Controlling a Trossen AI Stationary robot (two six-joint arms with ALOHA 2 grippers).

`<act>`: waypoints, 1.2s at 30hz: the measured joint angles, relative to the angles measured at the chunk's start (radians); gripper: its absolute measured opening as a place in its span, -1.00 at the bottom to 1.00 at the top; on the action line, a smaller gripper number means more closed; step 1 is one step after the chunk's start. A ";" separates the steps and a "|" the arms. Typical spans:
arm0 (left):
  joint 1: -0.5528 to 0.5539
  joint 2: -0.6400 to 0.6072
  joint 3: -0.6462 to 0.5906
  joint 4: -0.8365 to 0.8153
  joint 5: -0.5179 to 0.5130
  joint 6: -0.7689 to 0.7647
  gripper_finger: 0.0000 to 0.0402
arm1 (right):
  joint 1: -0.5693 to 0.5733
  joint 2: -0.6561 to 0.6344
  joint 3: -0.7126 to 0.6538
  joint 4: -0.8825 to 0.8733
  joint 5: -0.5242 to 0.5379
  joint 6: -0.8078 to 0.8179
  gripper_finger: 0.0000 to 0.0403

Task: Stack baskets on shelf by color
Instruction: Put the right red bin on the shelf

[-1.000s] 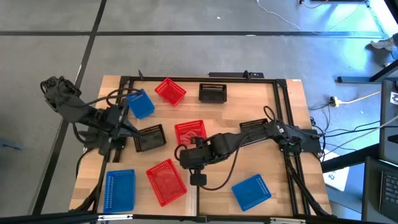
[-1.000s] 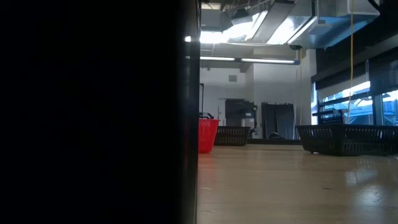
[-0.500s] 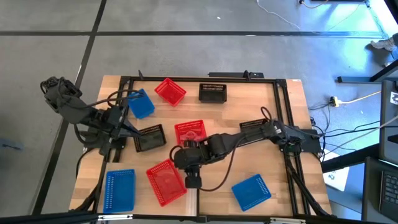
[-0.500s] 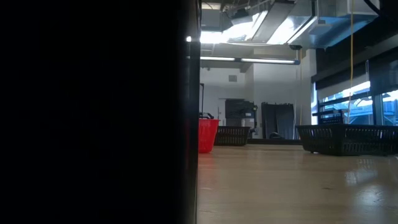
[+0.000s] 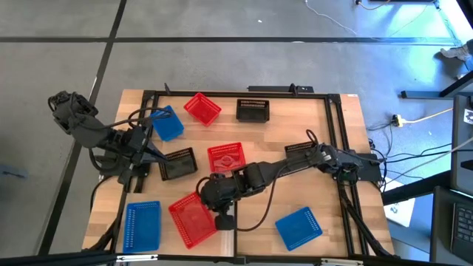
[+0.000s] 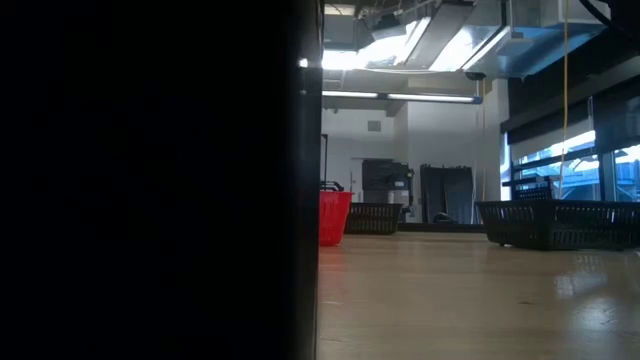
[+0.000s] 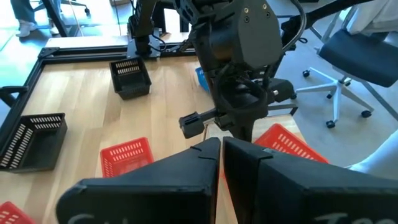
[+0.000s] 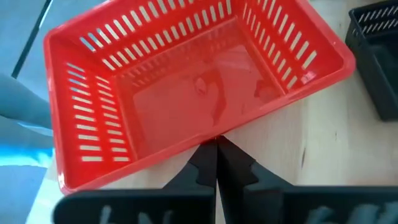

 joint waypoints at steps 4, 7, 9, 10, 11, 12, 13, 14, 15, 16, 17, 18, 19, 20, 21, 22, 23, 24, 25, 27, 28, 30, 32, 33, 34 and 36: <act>0.000 0.000 0.000 0.000 0.000 0.000 -0.94 | 0.000 0.002 0.000 0.037 0.000 0.005 -1.00; 0.000 0.000 0.000 0.000 0.000 0.000 -0.94 | -0.001 0.002 0.000 0.086 0.005 0.004 -1.00; 0.000 0.000 0.000 0.000 0.000 0.000 -0.94 | -0.005 0.002 0.000 0.101 0.006 0.005 -1.00; 0.000 0.000 0.000 0.000 0.000 0.000 -0.94 | -0.008 0.002 0.000 0.099 0.006 0.008 -1.00; 0.000 0.000 0.000 0.000 0.002 0.000 -0.94 | -0.010 0.002 0.000 0.092 0.006 0.012 -1.00; 0.000 0.000 0.000 0.000 0.011 0.000 -0.94 | -0.014 0.002 0.000 0.079 0.007 0.020 -1.00; 0.000 0.000 0.000 0.000 0.018 0.000 -0.94 | -0.016 0.002 0.000 0.065 0.009 0.029 -1.00; 0.000 0.000 0.000 0.000 0.020 0.000 -0.94 | -0.017 0.002 0.000 0.052 0.009 0.033 -1.00; 0.000 0.000 0.000 0.000 0.022 0.000 -0.94 | -0.018 0.002 0.000 0.040 0.010 0.036 -1.00; 0.000 0.000 0.000 0.000 0.023 0.000 -0.94 | -0.018 0.001 0.000 0.028 0.007 0.045 -1.00; 0.000 0.000 0.000 0.000 0.023 0.000 -0.94 | -0.016 0.001 0.000 0.009 -0.002 0.057 -1.00; 0.000 0.000 0.000 -0.001 0.023 0.000 -0.94 | -0.011 0.001 0.000 -0.013 -0.014 0.070 -1.00; 0.000 0.000 0.000 -0.001 0.023 0.000 -0.94 | -0.006 0.001 0.000 -0.039 -0.026 0.085 -1.00; 0.000 0.000 0.000 -0.001 0.023 0.000 -0.94 | 0.000 0.001 0.000 -0.065 -0.031 0.095 -1.00; 0.000 0.000 0.000 -0.001 0.023 0.000 -0.94 | 0.006 0.001 0.000 -0.091 -0.035 0.109 -1.00; 0.000 0.000 0.000 -0.001 0.023 0.001 -0.94 | 0.011 0.001 0.000 -0.104 -0.042 0.114 -1.00; 0.000 0.000 0.000 -0.001 0.023 0.001 -0.94 | 0.017 0.001 0.000 -0.110 -0.053 0.120 -1.00; 0.000 0.000 0.000 -0.001 0.023 0.001 -0.94 | 0.022 0.001 0.000 -0.107 -0.070 0.130 -1.00; 0.000 0.000 0.000 -0.001 0.023 0.001 -0.94 | 0.025 0.001 0.000 -0.098 -0.088 0.133 -1.00; 0.000 0.000 0.000 -0.002 0.023 0.001 -0.94 | 0.033 0.000 0.000 -0.077 -0.101 0.134 -1.00; 0.000 0.000 0.000 -0.004 0.023 0.001 -0.94 | 0.036 -0.001 0.000 -0.073 -0.102 0.134 -1.00; 0.000 0.000 0.000 -0.005 0.023 0.001 -0.94 | 0.039 0.000 0.000 -0.066 -0.104 0.134 -1.00; 0.000 0.000 0.000 -0.005 0.023 0.001 -0.94 | 0.039 0.000 0.000 -0.060 -0.107 0.135 -1.00; 0.000 0.000 0.000 -0.005 0.023 0.001 -0.94 | 0.039 0.000 0.000 -0.050 -0.107 0.135 -1.00; 0.000 0.000 0.000 -0.005 0.023 0.001 -0.94 | 0.039 0.000 0.000 -0.035 -0.107 0.135 -1.00; 0.000 0.000 0.000 -0.005 0.023 0.001 -0.94 | 0.039 0.000 0.000 -0.011 -0.107 0.134 -1.00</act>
